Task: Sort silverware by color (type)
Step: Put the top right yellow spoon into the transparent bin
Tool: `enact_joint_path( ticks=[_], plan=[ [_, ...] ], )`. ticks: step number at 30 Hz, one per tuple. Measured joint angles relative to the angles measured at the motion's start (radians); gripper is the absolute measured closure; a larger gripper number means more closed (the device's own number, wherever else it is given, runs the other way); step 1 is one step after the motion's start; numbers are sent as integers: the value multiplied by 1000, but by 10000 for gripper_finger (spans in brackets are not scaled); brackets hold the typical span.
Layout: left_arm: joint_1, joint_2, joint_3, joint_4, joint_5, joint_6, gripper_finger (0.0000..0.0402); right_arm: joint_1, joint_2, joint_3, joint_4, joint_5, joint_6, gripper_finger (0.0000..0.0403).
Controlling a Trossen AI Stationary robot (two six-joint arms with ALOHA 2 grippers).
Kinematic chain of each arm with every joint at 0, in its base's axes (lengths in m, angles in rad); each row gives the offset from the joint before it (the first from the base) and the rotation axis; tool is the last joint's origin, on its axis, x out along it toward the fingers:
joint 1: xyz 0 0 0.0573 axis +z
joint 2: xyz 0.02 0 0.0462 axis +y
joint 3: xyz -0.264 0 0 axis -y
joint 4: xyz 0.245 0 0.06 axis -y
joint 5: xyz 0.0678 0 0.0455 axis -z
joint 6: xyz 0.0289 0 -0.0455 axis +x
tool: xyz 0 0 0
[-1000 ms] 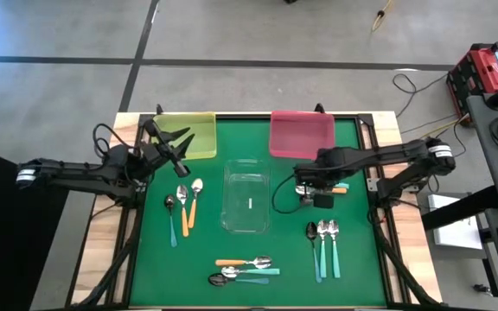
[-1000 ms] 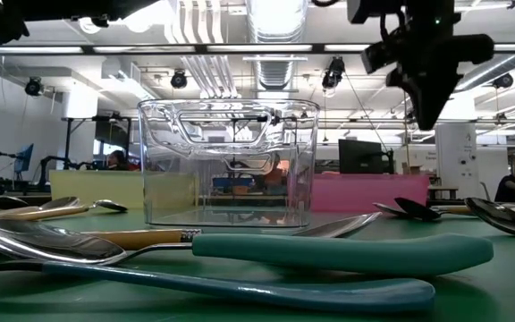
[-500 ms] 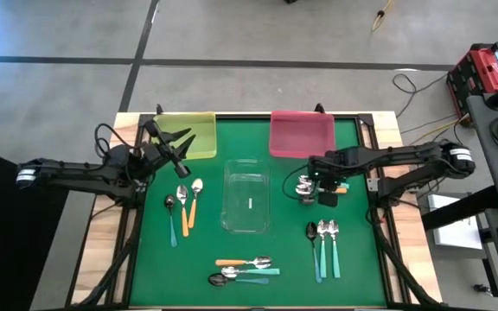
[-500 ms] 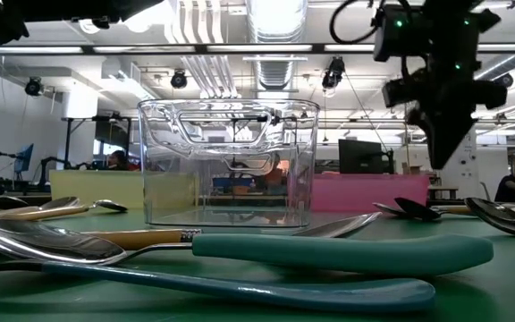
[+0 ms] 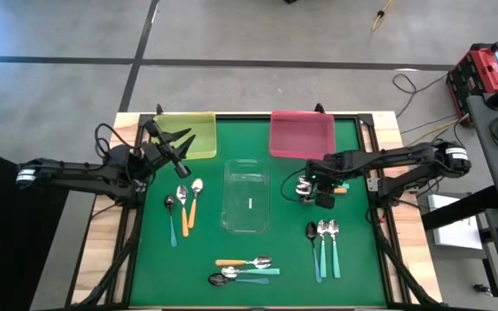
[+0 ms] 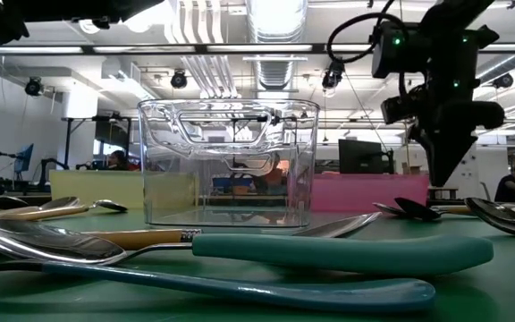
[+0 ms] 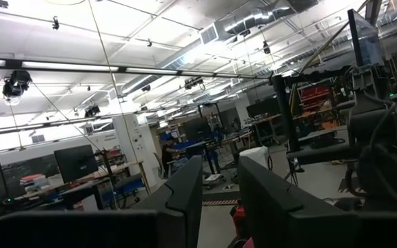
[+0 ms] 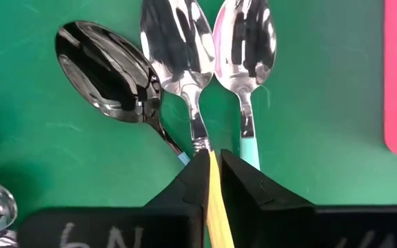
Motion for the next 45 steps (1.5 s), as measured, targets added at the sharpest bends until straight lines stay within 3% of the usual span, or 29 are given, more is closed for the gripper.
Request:
enact_joint_path(
  ticks=[10, 17, 33, 45],
  plan=[
    [0, 0, 0, 0, 0, 0, 324, 0, 33, 0, 18, -1, -1, 271],
    [0, 4, 0, 0, 0, 2, 324, 0, 84, 0, 19, -4, -1, 246],
    [0, 6, 0, 0, 0, 5, 324, 0, 150, 0, 26, -11, -4, 277],
    [0, 7, 0, -1, 0, 5, 324, 0, 164, 2, 45, -9, -5, 339]
  ],
)
